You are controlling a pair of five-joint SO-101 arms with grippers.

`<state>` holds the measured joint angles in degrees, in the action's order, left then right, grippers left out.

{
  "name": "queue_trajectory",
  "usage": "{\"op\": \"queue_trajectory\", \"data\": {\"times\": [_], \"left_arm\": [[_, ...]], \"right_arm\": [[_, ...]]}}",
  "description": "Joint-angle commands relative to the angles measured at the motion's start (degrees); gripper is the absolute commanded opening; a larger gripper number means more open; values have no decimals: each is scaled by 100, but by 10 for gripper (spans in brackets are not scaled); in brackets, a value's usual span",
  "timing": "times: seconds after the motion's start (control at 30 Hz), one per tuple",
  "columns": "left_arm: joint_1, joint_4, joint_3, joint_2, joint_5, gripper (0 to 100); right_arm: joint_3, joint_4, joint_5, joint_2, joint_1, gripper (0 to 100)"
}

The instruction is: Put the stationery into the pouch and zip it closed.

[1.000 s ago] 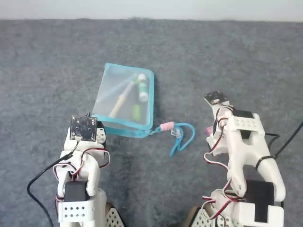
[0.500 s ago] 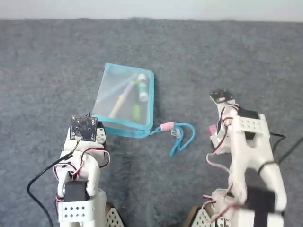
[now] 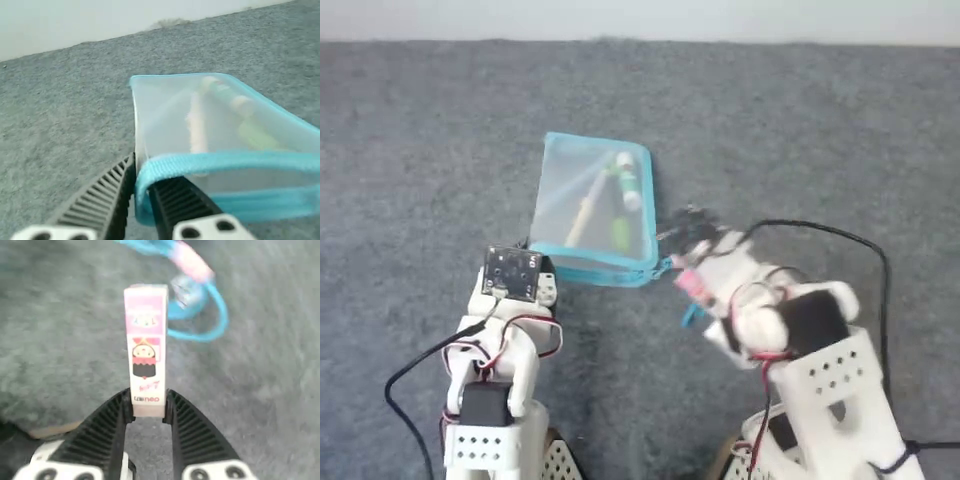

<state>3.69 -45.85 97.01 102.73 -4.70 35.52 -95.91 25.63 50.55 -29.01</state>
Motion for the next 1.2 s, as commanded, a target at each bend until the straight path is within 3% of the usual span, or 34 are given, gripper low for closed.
{"op": "queue_trajectory", "data": {"times": [0.0,0.27,1.07,1.17], "left_arm": [[-484,-9,-40,35,44,12],[-1213,18,-40,44,44,12],[-1231,-9,-40,44,18,12],[-1231,-18,-40,35,18,12]], "right_arm": [[-703,-180,-88,-497,-796,8],[-1662,-163,-105,-2290,-936,8],[-5503,-321,-1846,-6264,-523,10],[-6031,-646,-1873,-6580,-602,71]]}}
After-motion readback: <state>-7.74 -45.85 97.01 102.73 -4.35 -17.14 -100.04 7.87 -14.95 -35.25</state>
